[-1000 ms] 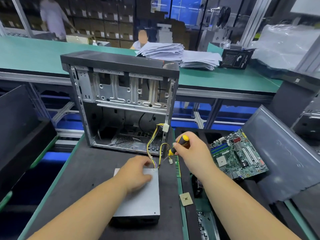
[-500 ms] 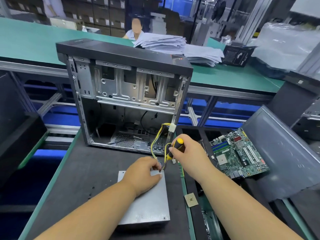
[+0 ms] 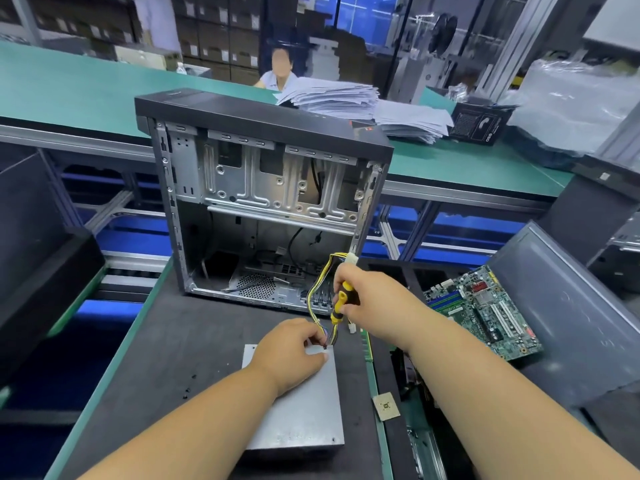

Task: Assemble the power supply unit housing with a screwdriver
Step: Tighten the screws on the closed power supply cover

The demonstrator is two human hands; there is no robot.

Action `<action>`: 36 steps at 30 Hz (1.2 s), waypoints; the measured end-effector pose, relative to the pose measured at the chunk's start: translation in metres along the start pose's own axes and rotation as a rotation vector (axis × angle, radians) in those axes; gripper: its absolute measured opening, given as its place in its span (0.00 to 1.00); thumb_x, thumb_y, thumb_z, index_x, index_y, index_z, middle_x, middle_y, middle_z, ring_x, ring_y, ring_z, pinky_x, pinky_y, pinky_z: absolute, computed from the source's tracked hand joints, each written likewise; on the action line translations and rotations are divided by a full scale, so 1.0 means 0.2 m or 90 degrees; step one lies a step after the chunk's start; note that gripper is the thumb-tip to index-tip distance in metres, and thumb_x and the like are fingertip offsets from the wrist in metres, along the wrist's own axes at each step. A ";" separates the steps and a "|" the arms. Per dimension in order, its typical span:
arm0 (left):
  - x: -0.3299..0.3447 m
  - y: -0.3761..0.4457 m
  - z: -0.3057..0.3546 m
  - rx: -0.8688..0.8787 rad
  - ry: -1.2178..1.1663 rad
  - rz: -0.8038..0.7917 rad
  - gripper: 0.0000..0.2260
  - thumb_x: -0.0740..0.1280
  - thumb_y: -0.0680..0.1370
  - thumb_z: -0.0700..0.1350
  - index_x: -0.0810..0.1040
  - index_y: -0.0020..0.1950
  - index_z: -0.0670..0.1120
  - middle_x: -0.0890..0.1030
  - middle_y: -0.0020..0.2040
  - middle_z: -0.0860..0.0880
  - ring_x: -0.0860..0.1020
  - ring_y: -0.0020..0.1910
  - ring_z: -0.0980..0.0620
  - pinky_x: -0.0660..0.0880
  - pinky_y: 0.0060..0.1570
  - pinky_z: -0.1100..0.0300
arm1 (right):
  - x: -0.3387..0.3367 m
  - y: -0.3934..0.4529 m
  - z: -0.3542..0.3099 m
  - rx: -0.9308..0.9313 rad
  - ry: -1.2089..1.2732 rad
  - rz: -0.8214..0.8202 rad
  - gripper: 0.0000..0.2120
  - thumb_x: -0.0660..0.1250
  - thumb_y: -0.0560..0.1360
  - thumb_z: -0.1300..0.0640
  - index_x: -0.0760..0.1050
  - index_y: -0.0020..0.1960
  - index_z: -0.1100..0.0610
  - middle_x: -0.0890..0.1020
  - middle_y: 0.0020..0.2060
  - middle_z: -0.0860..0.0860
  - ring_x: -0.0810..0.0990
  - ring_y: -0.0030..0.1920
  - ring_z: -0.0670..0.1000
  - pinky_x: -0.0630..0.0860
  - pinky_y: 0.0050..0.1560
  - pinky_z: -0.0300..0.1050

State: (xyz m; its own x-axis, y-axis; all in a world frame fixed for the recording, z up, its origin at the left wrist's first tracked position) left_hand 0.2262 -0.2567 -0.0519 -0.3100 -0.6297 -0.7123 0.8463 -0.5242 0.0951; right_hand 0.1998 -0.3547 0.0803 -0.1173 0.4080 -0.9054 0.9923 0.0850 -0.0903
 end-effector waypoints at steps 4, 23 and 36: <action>0.00 0.00 0.00 0.000 -0.002 0.001 0.06 0.70 0.69 0.54 0.79 0.44 0.55 0.77 0.43 0.59 0.74 0.47 0.61 0.73 0.46 0.64 | -0.05 0.05 -0.04 0.022 -0.212 -0.010 0.13 0.70 0.75 0.49 0.67 0.46 0.52 0.76 0.39 0.50 0.74 0.40 0.53 0.69 0.33 0.46; -0.02 0.00 0.02 0.016 -0.005 0.014 0.06 0.70 0.69 0.54 0.79 0.43 0.55 0.77 0.42 0.60 0.73 0.47 0.62 0.72 0.47 0.65 | -0.02 0.04 -0.04 0.035 -0.271 0.074 0.16 0.53 0.82 0.46 0.71 0.42 0.53 0.75 0.36 0.48 0.76 0.43 0.54 0.68 0.35 0.46; -0.03 -0.01 0.04 0.029 -0.002 0.019 0.06 0.71 0.70 0.52 0.80 0.44 0.53 0.77 0.42 0.59 0.73 0.46 0.61 0.70 0.46 0.68 | -0.04 0.03 -0.02 0.042 -0.244 0.089 0.13 0.52 0.82 0.48 0.73 0.53 0.53 0.78 0.43 0.51 0.77 0.45 0.55 0.75 0.40 0.49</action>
State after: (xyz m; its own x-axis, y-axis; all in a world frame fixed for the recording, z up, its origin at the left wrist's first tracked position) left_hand 0.2232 -0.2575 -0.0419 -0.2866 -0.6471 -0.7065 0.8348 -0.5306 0.1473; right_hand 0.2058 -0.3533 0.0880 0.0301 0.0428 -0.9986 0.9995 -0.0109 0.0297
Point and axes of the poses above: each hand's wrist, its own y-axis towards the middle knuckle, its own x-axis out of the palm, z = x × y, the point moved 10 cm from there along y, towards the middle knuckle
